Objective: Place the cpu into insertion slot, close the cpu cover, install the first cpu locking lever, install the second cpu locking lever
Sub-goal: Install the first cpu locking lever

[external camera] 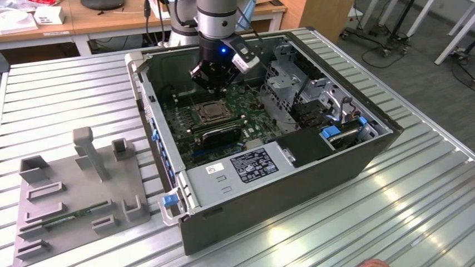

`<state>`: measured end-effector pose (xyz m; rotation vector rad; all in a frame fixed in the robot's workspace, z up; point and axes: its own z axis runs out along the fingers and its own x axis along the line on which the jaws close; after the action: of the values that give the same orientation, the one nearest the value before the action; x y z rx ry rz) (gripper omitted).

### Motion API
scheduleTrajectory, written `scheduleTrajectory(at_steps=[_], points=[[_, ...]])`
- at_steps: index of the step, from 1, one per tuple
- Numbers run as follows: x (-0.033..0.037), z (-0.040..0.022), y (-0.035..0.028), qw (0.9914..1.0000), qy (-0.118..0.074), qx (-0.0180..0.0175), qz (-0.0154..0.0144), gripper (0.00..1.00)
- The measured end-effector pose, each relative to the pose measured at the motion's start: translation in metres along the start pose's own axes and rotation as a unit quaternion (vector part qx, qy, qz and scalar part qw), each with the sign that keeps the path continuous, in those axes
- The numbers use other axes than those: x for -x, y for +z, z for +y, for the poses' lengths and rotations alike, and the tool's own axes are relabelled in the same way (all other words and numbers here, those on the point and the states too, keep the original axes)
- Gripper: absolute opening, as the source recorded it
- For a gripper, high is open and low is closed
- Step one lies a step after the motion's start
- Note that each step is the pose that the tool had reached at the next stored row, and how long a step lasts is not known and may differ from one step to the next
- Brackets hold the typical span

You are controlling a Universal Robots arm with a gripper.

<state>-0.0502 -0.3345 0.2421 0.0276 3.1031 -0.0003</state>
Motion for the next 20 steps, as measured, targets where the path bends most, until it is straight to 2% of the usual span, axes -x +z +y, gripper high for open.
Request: scheduleTrajectory(at_steps=[6, 9, 13, 20], points=[[-0.0006, 0.0, 0.0, 1.0, 0.0, -0.0002, 0.0, 0.11], [-0.0057, -0.0001, -0.0002, 1.0, 0.0, -0.0002, 0.0, 0.11], [-0.0179, -0.0003, -0.0006, 1.0, 0.0, -0.0002, -0.0005, 0.11], [-0.0444, -0.0008, -0.0012, 1.0, 0.0, -0.0001, -0.0015, 0.11]])
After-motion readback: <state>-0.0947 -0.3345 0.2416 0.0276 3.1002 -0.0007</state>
